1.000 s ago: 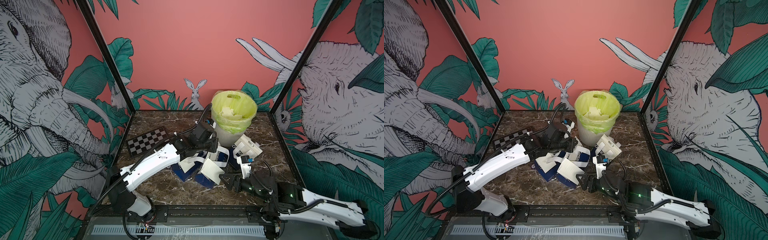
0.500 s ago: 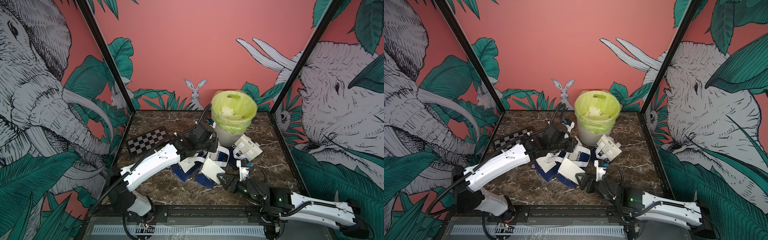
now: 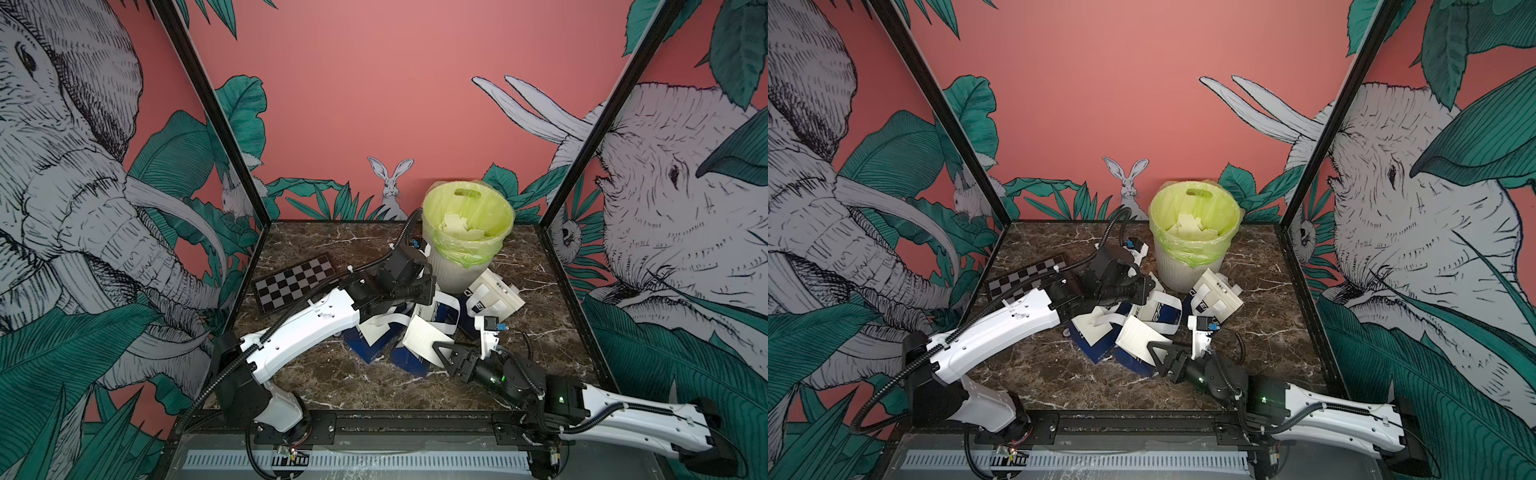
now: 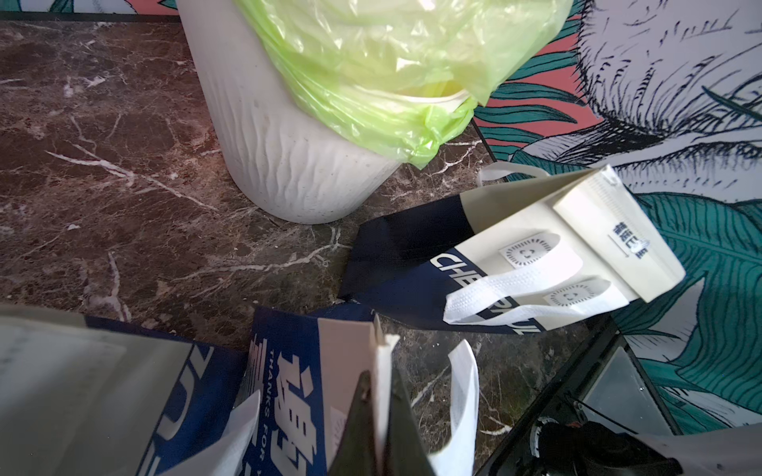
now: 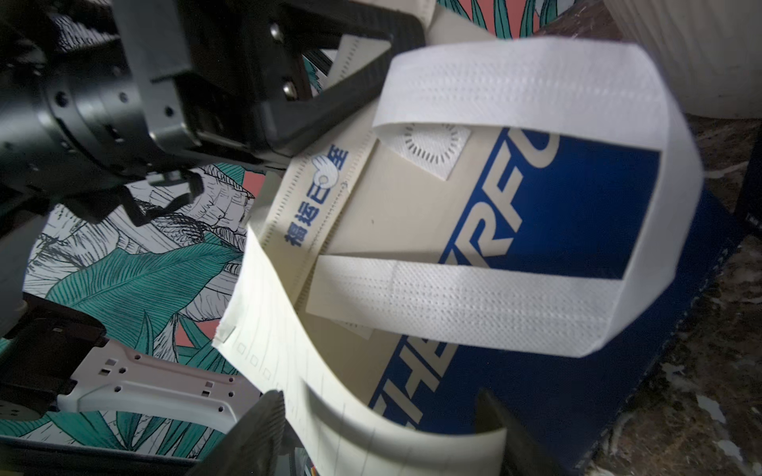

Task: Shred takeout receipts and throw away
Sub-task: Tear off the takeout receipt from the takeout bag.

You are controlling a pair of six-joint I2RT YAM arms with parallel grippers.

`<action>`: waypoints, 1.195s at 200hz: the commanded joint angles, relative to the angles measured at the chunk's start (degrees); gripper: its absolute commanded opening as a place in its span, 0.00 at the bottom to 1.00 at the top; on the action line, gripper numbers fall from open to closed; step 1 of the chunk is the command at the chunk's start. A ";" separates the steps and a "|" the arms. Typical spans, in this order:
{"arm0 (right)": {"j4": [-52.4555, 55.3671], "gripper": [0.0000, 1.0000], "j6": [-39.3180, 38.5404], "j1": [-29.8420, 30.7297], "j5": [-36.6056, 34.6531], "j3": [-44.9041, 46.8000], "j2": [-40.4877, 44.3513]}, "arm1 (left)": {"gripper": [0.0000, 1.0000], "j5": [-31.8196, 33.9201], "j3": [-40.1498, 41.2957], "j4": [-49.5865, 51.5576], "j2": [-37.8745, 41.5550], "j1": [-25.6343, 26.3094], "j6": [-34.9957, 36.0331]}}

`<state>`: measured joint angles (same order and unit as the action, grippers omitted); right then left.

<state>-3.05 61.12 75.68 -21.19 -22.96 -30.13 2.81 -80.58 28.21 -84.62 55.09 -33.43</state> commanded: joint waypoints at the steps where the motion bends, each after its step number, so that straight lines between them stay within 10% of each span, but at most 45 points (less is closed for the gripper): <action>1: 0.46 0.66 -0.46 0.35 -1.49 -2.26 2.76 | 0.00 2.12 0.86 -1.31 1.73 0.10 0.20; 75: 2.38 0.44 -2.26 0.43 3.16 -5.51 -0.54 | 0.00 2.57 0.77 -1.14 1.39 0.10 0.73; 145: 3.64 0.46 0.76 0.43 1.67 -1.83 -0.71 | 0.00 3.06 0.76 -0.91 1.39 0.10 1.40; 215: 9.64 0.00 -5.54 0.43 3.34 -5.27 3.53 | 0.00 3.40 0.94 -0.61 1.39 0.10 2.14; 239: 10.67 0.00 -8.66 0.43 5.13 -8.22 3.35 | 0.00 2.98 1.37 -1.04 1.31 0.10 2.55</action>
<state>7.40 54.92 75.77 -17.52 -27.31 -27.03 4.16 -80.47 28.10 -84.62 55.09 -31.70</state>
